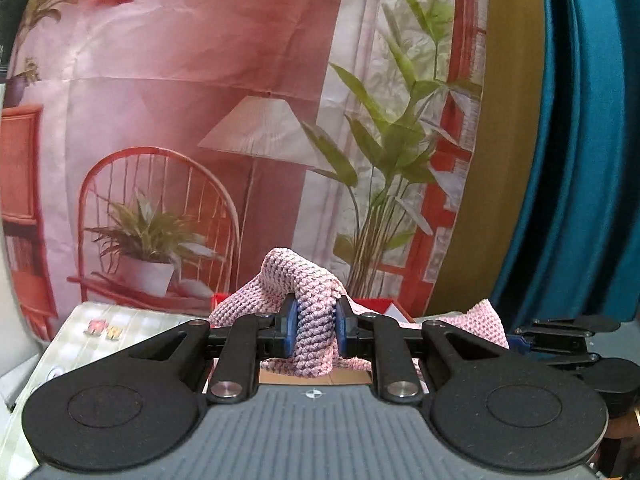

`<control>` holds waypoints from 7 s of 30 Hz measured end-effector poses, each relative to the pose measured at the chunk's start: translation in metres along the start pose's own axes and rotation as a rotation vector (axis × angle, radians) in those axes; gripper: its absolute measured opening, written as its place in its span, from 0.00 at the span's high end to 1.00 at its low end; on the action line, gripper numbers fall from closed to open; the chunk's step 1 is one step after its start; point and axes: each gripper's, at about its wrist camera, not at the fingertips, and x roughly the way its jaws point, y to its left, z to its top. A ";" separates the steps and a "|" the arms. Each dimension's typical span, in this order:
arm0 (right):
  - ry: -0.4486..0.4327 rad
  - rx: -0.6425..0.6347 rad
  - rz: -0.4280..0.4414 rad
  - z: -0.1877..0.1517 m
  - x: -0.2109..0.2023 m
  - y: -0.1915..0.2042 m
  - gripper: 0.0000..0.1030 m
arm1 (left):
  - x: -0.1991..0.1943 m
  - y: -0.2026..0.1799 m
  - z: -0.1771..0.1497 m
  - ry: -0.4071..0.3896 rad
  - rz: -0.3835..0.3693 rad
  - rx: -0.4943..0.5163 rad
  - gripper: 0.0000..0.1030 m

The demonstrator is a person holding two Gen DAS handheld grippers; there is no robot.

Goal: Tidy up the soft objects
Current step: 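Lift the pink knit cloth with the right tool and release it into the red box, then move the right tool back to the pile and grasp the white plastic bag, then carry the white plastic bag with the right tool and drop it into the red box, then return the right tool to the pile and grasp the black strap item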

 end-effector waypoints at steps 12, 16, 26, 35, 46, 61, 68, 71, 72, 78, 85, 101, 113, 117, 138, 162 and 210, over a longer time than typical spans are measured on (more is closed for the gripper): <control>0.171 0.103 -0.067 -0.031 0.114 -0.053 0.81 | 0.101 0.027 -0.047 0.238 0.040 -0.107 0.80; 0.220 0.155 -0.066 -0.046 0.127 -0.060 0.80 | 0.114 0.031 -0.053 0.283 0.037 -0.120 0.78; 0.237 0.254 -0.134 -0.053 0.110 -0.079 0.63 | 0.109 0.022 -0.058 0.308 -0.011 -0.113 0.38; 0.176 0.241 -0.168 -0.038 0.056 -0.062 0.61 | 0.068 0.025 -0.050 0.285 -0.011 -0.127 0.34; 0.113 0.245 -0.138 -0.057 -0.007 -0.015 0.61 | 0.001 0.017 -0.073 0.270 0.019 -0.084 0.34; 0.230 0.274 -0.077 -0.111 -0.061 0.022 0.61 | -0.048 0.050 -0.153 0.364 0.134 -0.194 0.25; 0.309 0.297 -0.037 -0.137 -0.063 0.036 0.61 | -0.042 0.067 -0.182 0.448 0.149 -0.299 0.25; 0.328 0.276 -0.021 -0.139 -0.058 0.040 0.61 | -0.038 0.070 -0.189 0.466 0.141 -0.321 0.25; 0.337 0.272 -0.012 -0.138 -0.056 0.041 0.61 | -0.036 0.070 -0.190 0.470 0.136 -0.325 0.25; 0.371 0.267 0.012 -0.143 -0.046 0.043 0.59 | -0.030 0.072 -0.202 0.495 0.092 -0.345 0.27; 0.414 0.243 0.040 -0.151 -0.034 0.052 0.57 | -0.025 0.065 -0.210 0.524 0.044 -0.330 0.42; 0.384 0.303 0.040 -0.152 -0.036 0.044 0.75 | -0.016 0.068 -0.218 0.569 0.059 -0.337 0.41; 0.391 0.335 0.044 -0.157 -0.034 0.041 0.76 | -0.024 0.061 -0.212 0.516 0.038 -0.304 0.61; 0.365 0.318 0.061 -0.152 -0.039 0.041 0.80 | -0.038 0.061 -0.197 0.451 0.036 -0.307 0.64; 0.031 0.212 0.080 -0.054 -0.081 0.021 0.81 | -0.089 0.019 -0.057 0.073 -0.034 -0.132 0.68; 0.163 0.060 -0.101 -0.022 0.068 -0.044 0.82 | 0.096 0.025 -0.039 0.273 0.069 -0.035 0.68; 0.212 0.210 -0.114 -0.118 -0.084 0.012 0.64 | -0.050 0.027 -0.147 0.382 0.052 -0.147 0.42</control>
